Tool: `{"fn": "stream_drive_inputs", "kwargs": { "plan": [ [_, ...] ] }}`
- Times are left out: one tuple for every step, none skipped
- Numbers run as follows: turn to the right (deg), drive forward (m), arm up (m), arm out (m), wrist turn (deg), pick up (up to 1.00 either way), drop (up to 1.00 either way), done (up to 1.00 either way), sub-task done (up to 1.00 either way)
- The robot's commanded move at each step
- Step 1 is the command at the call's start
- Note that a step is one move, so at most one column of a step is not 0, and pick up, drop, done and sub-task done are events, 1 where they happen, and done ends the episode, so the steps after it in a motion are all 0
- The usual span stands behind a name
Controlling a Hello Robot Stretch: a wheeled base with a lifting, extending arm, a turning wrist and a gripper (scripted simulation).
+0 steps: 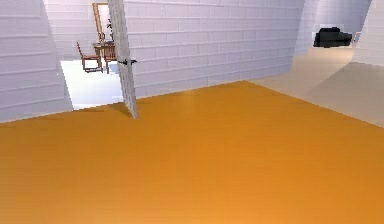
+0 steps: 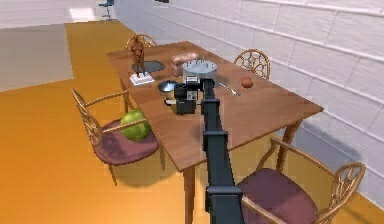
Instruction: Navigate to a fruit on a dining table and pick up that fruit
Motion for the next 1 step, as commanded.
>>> {"fn": "stream_drive_inputs", "kwargs": {
  "plan": [
    [0.0, 0.0, 0.0, 0.0, 0.0, 0.0, 0.0, 1.0, 0.0]
  ]
}}
